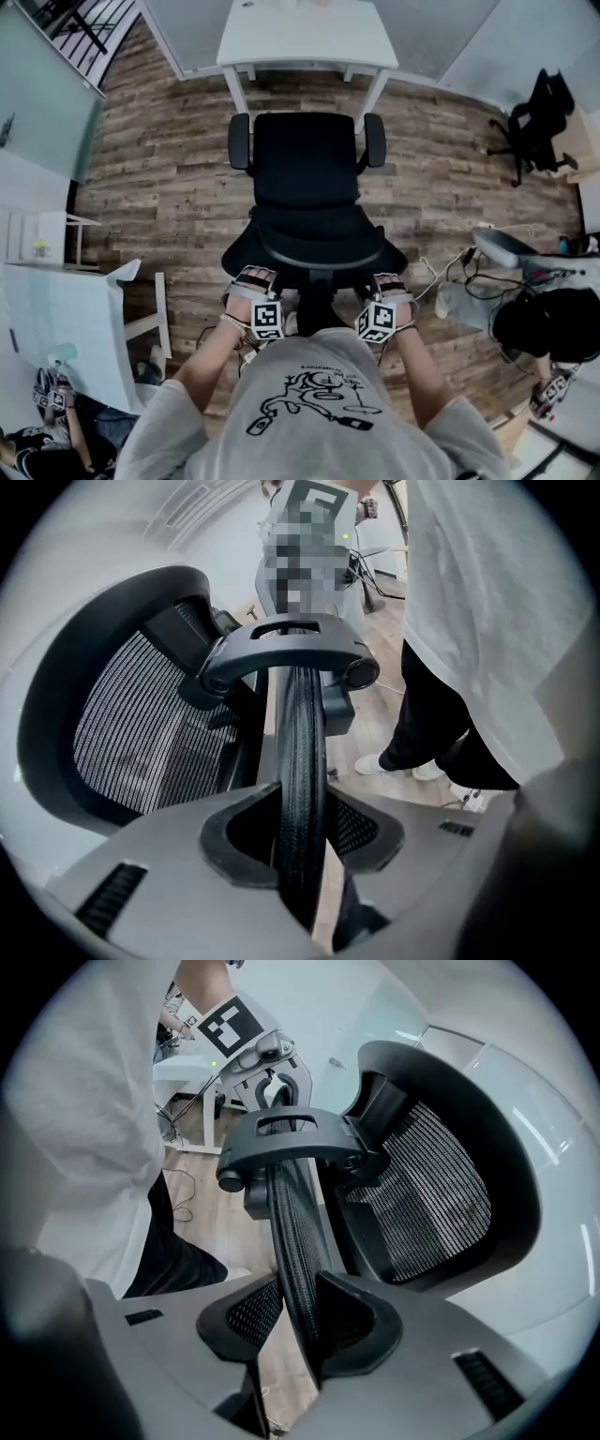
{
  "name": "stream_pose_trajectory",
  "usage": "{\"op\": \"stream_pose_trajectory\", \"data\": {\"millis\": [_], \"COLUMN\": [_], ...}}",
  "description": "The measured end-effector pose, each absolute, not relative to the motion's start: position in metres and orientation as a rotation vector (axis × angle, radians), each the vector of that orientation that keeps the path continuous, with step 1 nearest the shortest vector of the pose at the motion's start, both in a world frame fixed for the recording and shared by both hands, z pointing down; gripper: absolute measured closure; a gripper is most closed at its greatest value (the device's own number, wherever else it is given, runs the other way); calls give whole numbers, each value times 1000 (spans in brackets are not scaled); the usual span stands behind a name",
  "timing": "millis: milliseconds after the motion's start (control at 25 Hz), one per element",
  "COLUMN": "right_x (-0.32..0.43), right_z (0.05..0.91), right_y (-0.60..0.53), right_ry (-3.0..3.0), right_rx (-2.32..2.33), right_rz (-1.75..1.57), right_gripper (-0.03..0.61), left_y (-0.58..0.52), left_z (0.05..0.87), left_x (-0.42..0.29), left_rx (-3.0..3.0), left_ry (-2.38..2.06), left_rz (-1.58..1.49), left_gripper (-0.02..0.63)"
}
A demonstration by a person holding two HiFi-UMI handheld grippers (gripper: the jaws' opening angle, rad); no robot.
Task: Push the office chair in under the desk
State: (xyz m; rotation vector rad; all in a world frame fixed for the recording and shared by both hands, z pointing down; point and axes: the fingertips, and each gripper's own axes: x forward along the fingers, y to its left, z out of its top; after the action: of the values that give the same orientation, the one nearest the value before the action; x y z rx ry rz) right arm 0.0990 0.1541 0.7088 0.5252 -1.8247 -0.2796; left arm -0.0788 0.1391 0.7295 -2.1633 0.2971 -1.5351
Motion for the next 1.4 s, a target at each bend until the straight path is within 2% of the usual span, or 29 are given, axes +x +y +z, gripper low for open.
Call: {"op": "stream_pose_trajectory", "data": {"millis": [480, 760, 1400], "right_x": [94, 86, 93], "right_z": [710, 710, 708], "right_y": [107, 69, -10], "right_ry": [-1817, -1820, -1837], "right_rx": [519, 514, 521], "right_rz": [-175, -209, -231], "right_gripper": [443, 443, 443], "left_y": [86, 48, -32], "left_z": [727, 731, 731], "left_x": [-86, -95, -89], "left_rx": [-2114, -2112, -2118], "left_ry": [270, 356, 364], "left_rz": [-1589, -1653, -1723], "left_gripper": [482, 499, 494]}}
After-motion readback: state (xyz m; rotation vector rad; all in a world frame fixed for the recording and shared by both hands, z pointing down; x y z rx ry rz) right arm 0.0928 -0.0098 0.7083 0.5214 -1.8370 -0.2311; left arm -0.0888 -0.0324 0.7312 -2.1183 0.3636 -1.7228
